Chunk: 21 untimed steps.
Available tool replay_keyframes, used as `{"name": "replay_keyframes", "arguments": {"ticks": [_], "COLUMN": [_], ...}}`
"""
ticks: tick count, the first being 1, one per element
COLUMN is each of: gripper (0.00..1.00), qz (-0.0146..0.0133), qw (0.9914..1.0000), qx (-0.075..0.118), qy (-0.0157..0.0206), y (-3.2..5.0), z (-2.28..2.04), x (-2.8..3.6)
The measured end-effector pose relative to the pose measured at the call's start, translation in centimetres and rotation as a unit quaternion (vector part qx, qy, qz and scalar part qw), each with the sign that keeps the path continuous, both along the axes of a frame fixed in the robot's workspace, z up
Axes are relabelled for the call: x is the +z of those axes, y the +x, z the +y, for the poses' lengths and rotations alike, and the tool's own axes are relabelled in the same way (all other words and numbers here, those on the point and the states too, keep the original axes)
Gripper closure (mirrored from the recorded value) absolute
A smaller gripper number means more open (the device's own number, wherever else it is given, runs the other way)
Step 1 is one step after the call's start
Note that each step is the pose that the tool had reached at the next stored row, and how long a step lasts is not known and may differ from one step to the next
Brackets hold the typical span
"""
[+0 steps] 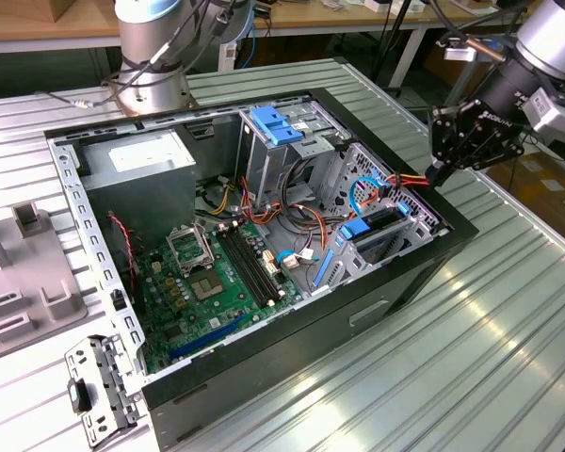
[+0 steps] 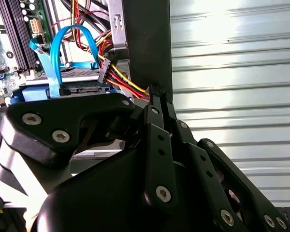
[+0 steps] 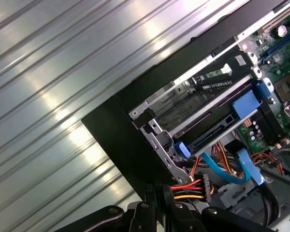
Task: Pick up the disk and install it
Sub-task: 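Insert the first disk wire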
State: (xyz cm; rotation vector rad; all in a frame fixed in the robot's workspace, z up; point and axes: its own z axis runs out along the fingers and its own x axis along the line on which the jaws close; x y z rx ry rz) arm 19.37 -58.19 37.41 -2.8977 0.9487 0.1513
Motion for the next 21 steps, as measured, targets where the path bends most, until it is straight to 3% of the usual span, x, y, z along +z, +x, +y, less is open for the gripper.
{"name": "replay_keyframes", "arguments": {"ticks": [4, 21], "gripper": [0.83, 0.83], "qz": [0.0, 0.0], "qw": [0.99999, 0.99999], "qx": [0.0, 0.0], "qy": [0.0037, 0.005], "y": [0.0, -1.64], "z": [0.0, -0.05], "x": [0.17, 0.14]}}
